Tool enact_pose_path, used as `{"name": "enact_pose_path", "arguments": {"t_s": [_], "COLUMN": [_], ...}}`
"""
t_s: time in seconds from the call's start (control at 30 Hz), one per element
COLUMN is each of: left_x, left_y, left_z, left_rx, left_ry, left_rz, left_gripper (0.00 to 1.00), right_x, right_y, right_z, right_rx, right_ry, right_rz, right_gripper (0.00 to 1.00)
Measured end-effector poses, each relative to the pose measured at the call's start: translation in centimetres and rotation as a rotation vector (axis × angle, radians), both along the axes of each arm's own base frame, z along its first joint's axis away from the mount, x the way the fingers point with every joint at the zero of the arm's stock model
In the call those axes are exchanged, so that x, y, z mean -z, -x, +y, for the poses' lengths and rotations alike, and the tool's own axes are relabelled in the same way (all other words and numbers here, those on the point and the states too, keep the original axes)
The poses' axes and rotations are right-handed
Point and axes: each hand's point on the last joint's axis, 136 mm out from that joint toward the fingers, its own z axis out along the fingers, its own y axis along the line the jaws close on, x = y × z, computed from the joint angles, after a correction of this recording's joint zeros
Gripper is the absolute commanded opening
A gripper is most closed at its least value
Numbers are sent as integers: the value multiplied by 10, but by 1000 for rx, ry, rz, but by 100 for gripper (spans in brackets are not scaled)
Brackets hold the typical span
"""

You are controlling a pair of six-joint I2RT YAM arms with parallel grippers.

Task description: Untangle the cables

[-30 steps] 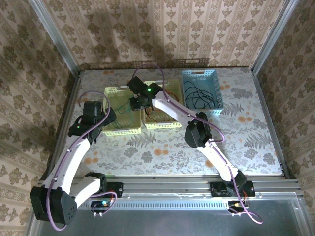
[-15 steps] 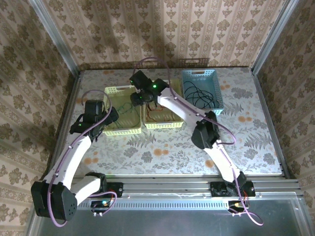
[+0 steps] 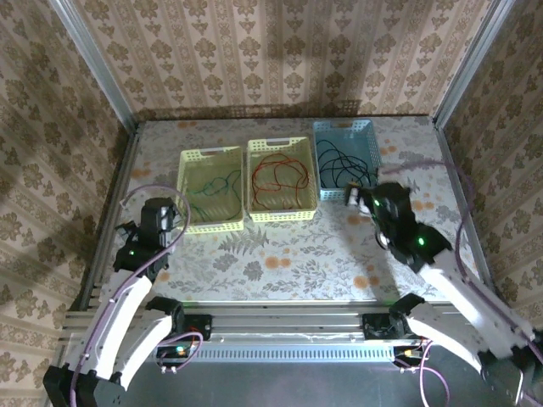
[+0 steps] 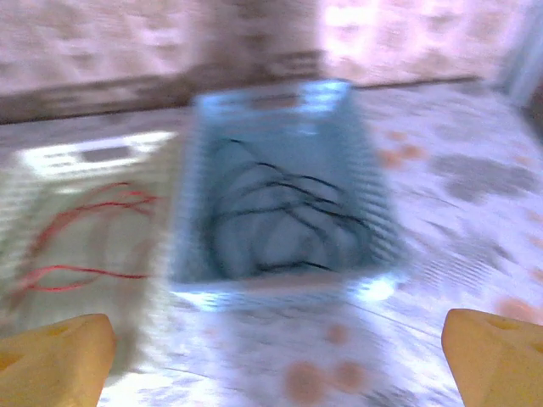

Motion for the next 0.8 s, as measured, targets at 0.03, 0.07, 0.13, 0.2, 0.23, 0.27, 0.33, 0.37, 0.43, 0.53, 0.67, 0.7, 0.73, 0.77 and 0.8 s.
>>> {"name": "enact_pose_path", "arguments": {"t_s": [0.03, 0.07, 0.13, 0.2, 0.23, 0.27, 0.33, 0.37, 0.43, 0.53, 0.67, 0.7, 0.73, 0.77, 0.8], "left_x": [3, 6, 16, 27, 33, 39, 49, 54, 64, 82, 85, 85, 86, 86, 86], "left_y": [4, 6, 8, 9, 8, 7, 2, -2, -11, -26, -54, -62, -71, -77, -83], "left_z": [7, 12, 19, 22, 22, 23, 21, 19, 16, 14, 14, 12, 11, 9, 7], "left_rx": [-22, -37, -43, -41, -35, -30, -15, -5, 9, 10, 8, 20, 36, 51, 71], "left_ry": [-50, -101, -194, -253, -273, -285, -296, -296, -293, -271, -240, -231, -222, -215, -208], "left_rz": [0, 7, 32, 63, 81, 98, 132, 146, 164, 168, 127, 118, 110, 102, 92], "left_gripper": [100, 100, 100, 100, 100, 100, 100, 100, 100, 100, 100, 100, 100, 100, 100], "right_x": [18, 31, 65, 92, 104, 111, 120, 123, 129, 139, 143, 145, 147, 151, 155], "right_y": [9, 15, 25, 29, 30, 31, 29, 26, 18, 2, -33, -43, -55, -67, -78], "right_z": [-15, -24, -37, -47, -53, -60, -78, -84, -93, -95, -100, -101, -101, -97, -93], "right_rx": [34, 49, 61, 77, 97, 125, 214, 245, 292, 305, 315, 308, 291, 252, 206], "right_ry": [35, 65, 140, 197, 217, 226, 227, 223, 232, 244, 238, 222, 205, 189, 167], "right_rz": [-8, -17, -32, -38, -30, -22, -10, -5, 14, 41, 21, 16, 10, 18, 23], "right_gripper": [100, 100, 100, 100, 100, 100, 100, 100, 100, 100, 100, 100, 100, 100, 100]}}
